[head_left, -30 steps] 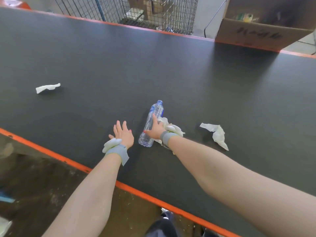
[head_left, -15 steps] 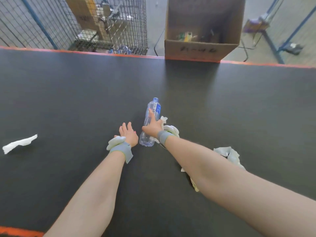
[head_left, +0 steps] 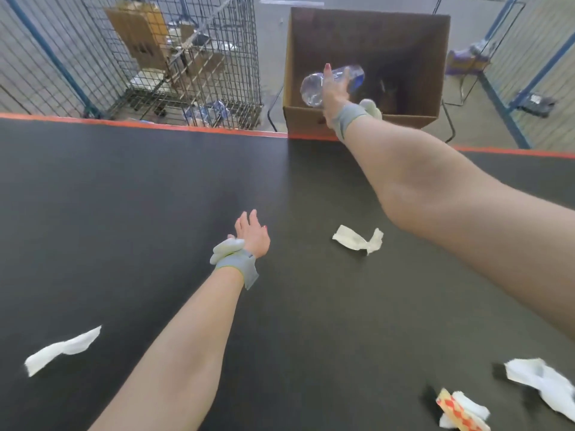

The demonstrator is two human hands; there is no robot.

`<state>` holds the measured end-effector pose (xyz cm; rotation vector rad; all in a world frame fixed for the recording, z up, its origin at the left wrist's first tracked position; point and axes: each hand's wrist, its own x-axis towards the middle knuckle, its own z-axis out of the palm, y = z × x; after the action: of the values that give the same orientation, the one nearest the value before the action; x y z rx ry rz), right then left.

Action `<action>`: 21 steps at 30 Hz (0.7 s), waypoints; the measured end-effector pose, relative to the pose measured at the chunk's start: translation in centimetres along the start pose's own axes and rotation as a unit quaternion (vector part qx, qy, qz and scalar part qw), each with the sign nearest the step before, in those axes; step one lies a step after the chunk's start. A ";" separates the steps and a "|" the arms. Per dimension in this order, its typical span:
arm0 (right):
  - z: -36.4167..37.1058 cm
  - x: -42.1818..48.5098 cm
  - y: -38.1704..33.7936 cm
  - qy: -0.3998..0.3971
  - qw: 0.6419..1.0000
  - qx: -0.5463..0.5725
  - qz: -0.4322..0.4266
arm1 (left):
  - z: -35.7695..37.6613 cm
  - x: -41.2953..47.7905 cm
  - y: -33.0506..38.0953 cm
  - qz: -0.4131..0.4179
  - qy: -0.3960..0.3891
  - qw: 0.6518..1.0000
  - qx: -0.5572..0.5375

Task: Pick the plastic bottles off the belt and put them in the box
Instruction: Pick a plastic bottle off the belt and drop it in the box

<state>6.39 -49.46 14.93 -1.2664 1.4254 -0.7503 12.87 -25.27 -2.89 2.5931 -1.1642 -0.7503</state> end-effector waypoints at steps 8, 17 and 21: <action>0.8 -7.3 12.4 -0.127 0.946 -0.292 0.060 | 2.4 -4.0 -5.5 -0.053 -0.084 0.989 0.112; 0.5 -25.4 25.2 -0.330 0.792 -0.510 0.064 | 4.4 -15.3 -14.4 -0.030 -0.191 0.950 0.245; 0.6 -31.1 28.7 -0.377 0.777 -0.505 0.019 | 5.2 -18.8 -16.2 -0.025 -0.199 0.951 0.236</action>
<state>-4.77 -12.64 -2.75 -2.0013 1.1148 0.6831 10.00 -0.33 -6.54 2.9486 -1.5589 -1.1734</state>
